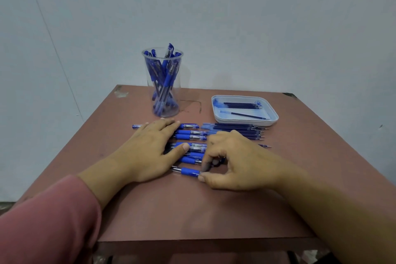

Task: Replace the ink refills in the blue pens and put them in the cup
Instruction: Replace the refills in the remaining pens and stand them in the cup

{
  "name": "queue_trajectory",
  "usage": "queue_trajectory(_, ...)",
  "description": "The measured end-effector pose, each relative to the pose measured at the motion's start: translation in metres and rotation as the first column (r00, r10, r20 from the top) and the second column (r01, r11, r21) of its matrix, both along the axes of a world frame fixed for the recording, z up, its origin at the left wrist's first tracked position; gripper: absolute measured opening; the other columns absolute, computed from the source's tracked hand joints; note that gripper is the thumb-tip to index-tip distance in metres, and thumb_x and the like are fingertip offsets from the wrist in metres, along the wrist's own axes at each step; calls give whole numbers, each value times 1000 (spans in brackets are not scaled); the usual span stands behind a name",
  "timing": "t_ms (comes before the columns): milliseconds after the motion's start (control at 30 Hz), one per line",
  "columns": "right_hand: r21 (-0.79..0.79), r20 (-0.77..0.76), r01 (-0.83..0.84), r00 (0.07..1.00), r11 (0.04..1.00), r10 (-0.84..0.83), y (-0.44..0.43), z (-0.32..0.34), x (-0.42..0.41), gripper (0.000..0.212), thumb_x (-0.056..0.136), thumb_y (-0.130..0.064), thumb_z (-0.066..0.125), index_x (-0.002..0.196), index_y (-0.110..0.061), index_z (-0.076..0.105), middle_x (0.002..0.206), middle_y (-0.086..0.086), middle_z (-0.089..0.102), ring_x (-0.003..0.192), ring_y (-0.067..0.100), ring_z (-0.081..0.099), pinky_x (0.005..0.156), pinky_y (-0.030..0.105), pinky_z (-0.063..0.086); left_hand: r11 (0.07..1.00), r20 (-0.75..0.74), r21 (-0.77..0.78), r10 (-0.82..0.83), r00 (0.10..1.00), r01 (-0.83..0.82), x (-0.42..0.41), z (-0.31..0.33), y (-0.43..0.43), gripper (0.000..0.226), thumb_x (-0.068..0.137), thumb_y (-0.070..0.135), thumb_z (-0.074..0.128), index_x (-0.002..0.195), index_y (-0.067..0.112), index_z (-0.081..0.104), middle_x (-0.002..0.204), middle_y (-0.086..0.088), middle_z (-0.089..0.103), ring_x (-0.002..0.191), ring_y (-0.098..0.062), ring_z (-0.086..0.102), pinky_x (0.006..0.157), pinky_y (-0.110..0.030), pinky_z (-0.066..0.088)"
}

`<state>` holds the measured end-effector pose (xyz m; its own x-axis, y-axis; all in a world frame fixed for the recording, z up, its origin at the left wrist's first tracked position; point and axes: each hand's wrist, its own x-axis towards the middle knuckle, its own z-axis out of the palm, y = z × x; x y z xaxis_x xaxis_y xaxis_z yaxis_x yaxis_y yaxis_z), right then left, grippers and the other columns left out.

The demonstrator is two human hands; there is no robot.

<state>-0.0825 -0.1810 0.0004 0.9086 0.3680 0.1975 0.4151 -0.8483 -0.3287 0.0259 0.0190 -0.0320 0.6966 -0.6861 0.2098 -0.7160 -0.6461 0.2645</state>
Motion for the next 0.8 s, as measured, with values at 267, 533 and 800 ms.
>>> queue_trajectory(267,6,58,17,998,1000,-17,-8,-3,4,9,78,-40,70,79,-31,68,78,-14,53,81,5,50,76,24,40,1000,-9,-19,2,1000,-2,-2,2,-1,93,76,77,11,150,24,28,154,11,28,139,-6,25,118,-35,18)
queue_trajectory(533,191,69,81,993,978,-96,-22,0,7,6,87,-31,65,90,-25,65,87,-9,64,82,11,58,73,26,47,990,32,-122,-61,998,65,-2,4,1,83,85,75,13,146,24,39,146,12,41,134,-5,35,114,-41,27)
queue_trajectory(800,388,224,124,948,913,-224,-37,-4,21,11,93,-25,61,93,-36,58,85,-17,63,80,7,61,70,16,46,959,303,-216,-112,946,183,-3,26,-16,48,91,54,43,131,30,56,119,14,62,110,-3,55,94,-23,42)
